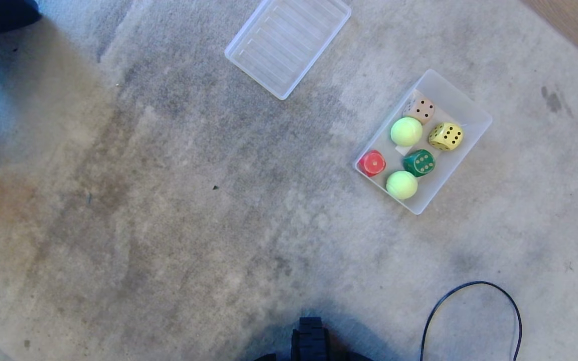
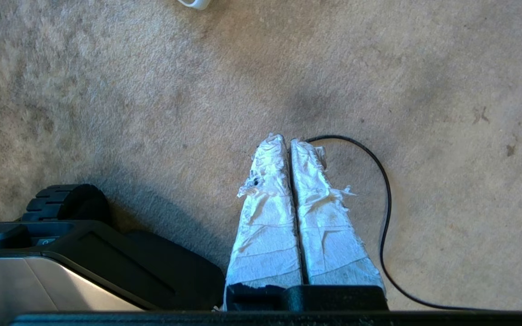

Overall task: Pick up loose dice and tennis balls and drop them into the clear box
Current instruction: Close the lid

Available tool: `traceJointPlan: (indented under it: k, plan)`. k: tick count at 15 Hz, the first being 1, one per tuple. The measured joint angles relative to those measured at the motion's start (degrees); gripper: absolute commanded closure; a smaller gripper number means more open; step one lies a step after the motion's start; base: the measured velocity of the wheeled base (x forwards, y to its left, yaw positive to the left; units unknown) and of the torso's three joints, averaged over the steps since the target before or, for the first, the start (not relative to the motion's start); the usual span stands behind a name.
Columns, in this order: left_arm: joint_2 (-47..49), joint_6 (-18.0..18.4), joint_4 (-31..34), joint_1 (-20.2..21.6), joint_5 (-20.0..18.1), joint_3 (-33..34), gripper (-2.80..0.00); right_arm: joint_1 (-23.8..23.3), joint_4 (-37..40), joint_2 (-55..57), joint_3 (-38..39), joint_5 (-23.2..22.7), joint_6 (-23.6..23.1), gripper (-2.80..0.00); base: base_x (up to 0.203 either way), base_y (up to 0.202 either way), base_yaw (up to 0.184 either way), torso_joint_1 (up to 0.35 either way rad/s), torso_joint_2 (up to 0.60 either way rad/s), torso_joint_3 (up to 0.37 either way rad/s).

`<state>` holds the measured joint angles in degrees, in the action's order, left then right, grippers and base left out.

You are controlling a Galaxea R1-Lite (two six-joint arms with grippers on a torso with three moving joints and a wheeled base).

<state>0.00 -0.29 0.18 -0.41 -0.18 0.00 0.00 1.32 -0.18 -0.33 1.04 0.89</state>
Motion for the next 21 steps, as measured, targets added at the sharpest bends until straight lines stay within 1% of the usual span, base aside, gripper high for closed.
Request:
traceJointPlan:
  k: [5, 16, 21]
  plan:
    - [0.00, -0.39, 0.11, -0.05, 0.60, 0.00, 0.00, 0.00, 0.00, 0.02, 0.00, 0.01, -0.01, 0.00, 0.000, 0.000, 0.000, 0.002, 0.00, 0.058]
    - [0.00, -1.38, 0.12, -0.01, 0.87, 0.00, 0.00, 0.00, 0.00, 0.02, -0.02, 0.00, -0.01, 0.00, 0.000, 0.000, 0.000, 0.001, 0.00, 0.199]
    - [0.00, -1.30, 0.11, -0.02, 0.86, 0.00, 0.00, 0.00, 0.00, 0.07, -0.02, 0.00, -0.01, 0.00, 0.000, 0.000, 0.000, 0.002, 0.01, 0.201]
